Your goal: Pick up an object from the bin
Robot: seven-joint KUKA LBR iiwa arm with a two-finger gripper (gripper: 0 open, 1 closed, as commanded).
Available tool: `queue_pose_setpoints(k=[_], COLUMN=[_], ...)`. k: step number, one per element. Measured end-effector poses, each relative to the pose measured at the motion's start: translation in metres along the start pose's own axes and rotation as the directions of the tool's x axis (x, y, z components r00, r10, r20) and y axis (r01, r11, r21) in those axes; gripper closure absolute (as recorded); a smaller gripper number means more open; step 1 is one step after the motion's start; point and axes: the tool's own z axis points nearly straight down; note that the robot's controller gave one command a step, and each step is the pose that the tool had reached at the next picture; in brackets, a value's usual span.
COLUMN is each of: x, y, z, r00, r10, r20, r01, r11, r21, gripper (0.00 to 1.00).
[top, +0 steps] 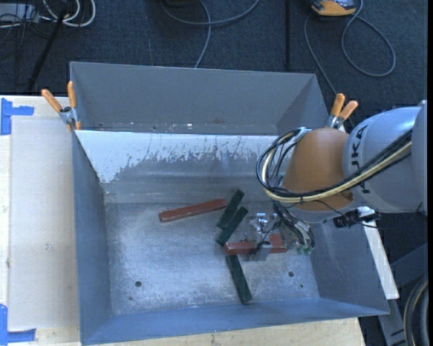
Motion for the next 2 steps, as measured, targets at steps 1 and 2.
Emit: queue_pose_setpoints(k=[1,2], x=[-0.0167,-0.0146], y=[-0.057,-0.0551], z=[-0.1122,-0.1076], r00=[0.999,0.999], r10=[-0.047,-0.049], r20=[0.003,-0.006], r01=[0.047,0.049], r11=[0.999,0.999], r21=[0.003,-0.001], gripper=[1.0,0.0])
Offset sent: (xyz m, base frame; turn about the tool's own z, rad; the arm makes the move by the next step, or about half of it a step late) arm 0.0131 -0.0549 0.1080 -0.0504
